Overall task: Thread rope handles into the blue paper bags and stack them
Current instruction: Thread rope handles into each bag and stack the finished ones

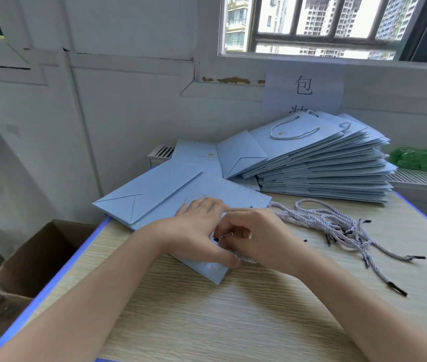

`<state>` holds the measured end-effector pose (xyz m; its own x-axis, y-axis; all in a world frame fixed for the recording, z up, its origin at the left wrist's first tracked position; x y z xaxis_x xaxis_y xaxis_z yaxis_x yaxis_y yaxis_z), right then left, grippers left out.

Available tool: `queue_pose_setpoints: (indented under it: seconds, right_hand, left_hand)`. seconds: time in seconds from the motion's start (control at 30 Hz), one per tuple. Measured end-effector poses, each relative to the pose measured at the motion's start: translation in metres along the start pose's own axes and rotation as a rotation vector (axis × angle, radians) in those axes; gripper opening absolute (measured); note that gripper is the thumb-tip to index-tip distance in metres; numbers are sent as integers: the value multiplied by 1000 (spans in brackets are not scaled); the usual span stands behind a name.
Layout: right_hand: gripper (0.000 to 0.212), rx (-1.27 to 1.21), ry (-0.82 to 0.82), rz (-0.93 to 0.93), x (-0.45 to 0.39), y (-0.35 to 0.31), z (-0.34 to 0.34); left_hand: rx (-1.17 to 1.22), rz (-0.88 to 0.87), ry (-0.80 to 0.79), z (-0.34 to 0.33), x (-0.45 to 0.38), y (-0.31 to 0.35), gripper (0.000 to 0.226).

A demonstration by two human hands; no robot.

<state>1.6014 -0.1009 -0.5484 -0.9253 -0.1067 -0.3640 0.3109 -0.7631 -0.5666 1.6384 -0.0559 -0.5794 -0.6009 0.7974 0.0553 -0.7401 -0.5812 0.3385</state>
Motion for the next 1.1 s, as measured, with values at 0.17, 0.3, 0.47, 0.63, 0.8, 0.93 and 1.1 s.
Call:
queue_pose_setpoints:
  seconds: [0.17,0.3,0.47,0.63,0.8,0.93,1.1]
  right_hand:
    - [13,27,41,-14,0,5,8]
    - [19,214,20,113,1,-2,8]
    - [46,344,-20,257,4,-15,3]
    - [39,322,113,245,5,-16,24]
    - [9,160,283,41,7,2,59]
    - [19,156,87,-138,5,15,27]
    - [20,-23,20,-255,4,26,-1]
  left_hand:
    - [30,1,30,4,0,1,81]
    - [93,7,55,9,1,1,77]
    - [120,17,76,16,2,0,59]
    - [84,25,148,29,6,1,26]
    - [103,59,237,45,11,-4,19]
    - [139,59,275,48,10,-5,30]
    - [118,46,289,47,9,-5,28]
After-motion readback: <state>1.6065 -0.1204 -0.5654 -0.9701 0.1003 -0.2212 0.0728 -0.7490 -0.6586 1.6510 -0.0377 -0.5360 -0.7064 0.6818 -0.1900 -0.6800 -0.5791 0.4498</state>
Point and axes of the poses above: each hand's wrist, its own x-axis away from the middle knuckle, its own z-axis out of the back of the hand, y = z × x, the point moved 10 cm from there along -x, towards the middle knuckle, and after that the axes turned 4 degrees about y, right-handed, at the moved point
